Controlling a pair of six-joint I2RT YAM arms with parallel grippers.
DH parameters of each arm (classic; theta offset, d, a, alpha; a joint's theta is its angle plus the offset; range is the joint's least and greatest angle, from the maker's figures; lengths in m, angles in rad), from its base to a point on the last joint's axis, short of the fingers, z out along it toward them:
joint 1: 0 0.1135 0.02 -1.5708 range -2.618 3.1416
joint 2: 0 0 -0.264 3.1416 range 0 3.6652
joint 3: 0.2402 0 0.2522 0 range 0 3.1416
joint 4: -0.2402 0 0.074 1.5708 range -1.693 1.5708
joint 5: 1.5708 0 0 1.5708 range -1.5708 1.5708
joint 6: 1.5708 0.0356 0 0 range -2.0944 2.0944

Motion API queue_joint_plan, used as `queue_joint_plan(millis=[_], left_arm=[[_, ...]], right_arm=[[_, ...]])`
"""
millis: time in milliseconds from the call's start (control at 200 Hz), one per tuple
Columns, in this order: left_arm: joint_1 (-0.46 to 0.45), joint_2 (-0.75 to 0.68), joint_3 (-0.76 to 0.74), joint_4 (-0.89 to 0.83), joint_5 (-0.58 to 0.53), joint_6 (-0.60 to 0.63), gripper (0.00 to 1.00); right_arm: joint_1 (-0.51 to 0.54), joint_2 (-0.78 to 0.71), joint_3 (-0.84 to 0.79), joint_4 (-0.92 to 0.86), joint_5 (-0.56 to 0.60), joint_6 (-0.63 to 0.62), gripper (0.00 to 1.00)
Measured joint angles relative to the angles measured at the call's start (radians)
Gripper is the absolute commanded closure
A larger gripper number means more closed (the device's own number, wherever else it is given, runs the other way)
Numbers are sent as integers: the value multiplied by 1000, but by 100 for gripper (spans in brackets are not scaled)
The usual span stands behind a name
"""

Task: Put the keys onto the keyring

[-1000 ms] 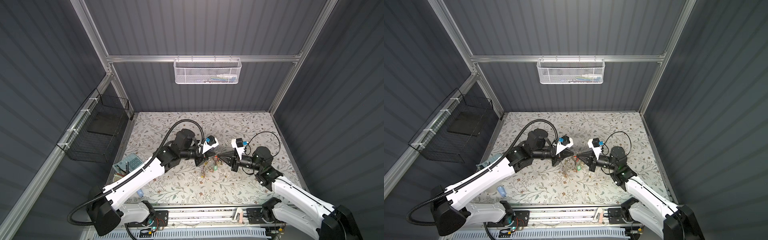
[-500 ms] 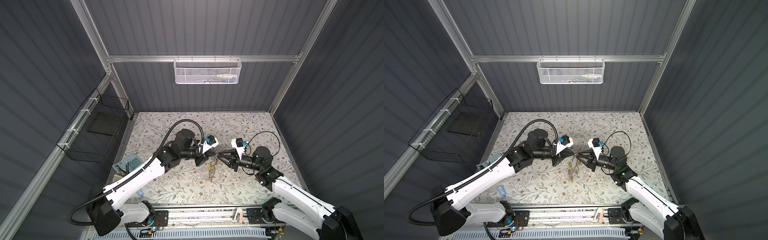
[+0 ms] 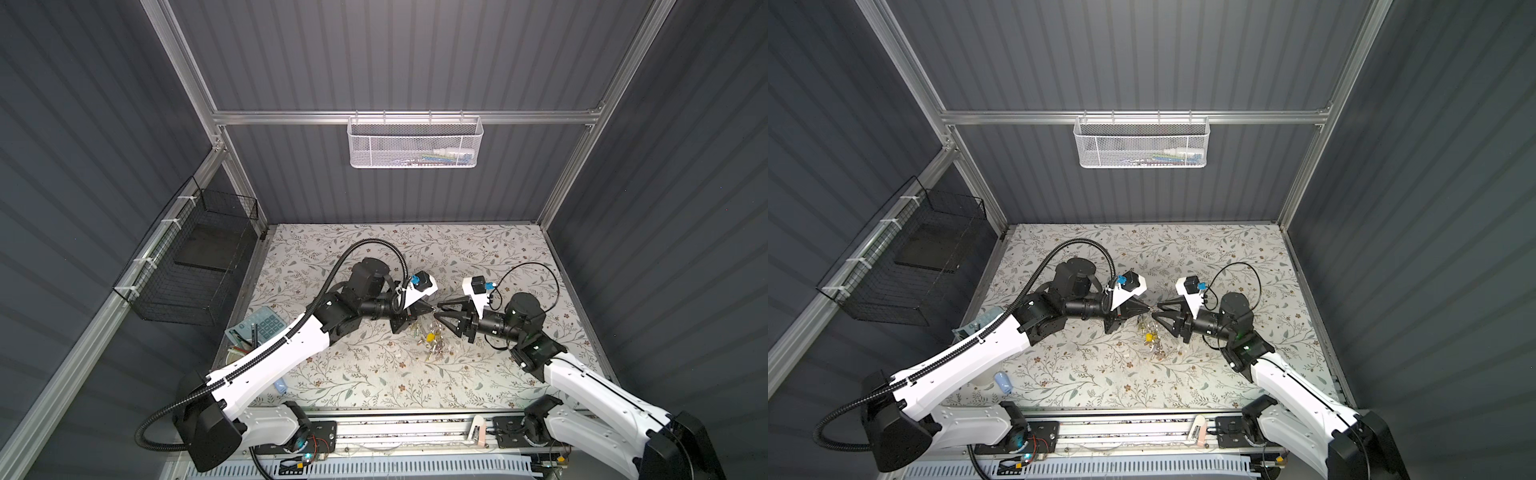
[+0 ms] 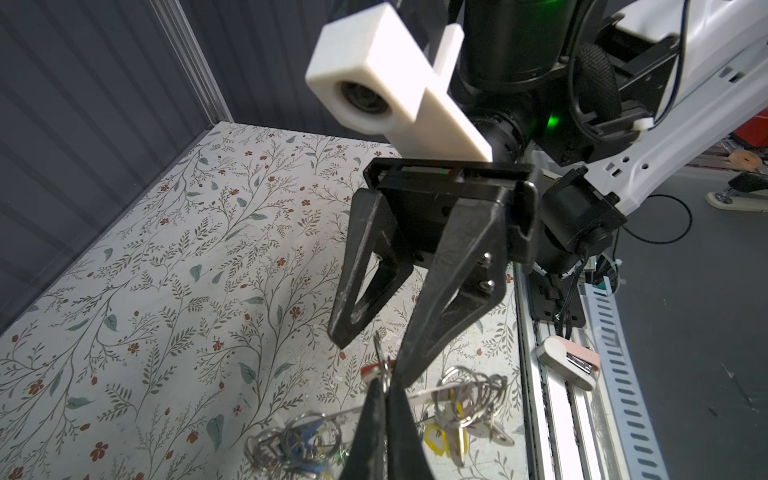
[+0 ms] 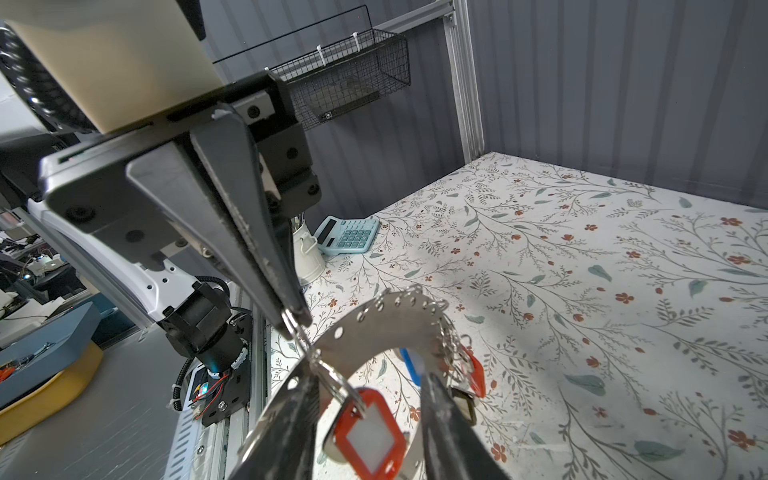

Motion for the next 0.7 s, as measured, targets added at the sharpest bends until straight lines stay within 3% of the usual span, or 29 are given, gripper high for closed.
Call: queue_joint_plan(millis=[110, 510, 700], left_arm=[[0, 0, 0, 0, 12, 0, 100], [1, 0, -35, 54, 13, -23, 100], [13, -2, -79, 133, 6, -76, 100]], right_arm=[[0, 0, 0, 0, 0, 0, 58], [-2, 2, 0, 1, -11, 7, 96], [-2, 6, 0, 1, -7, 7, 100]])
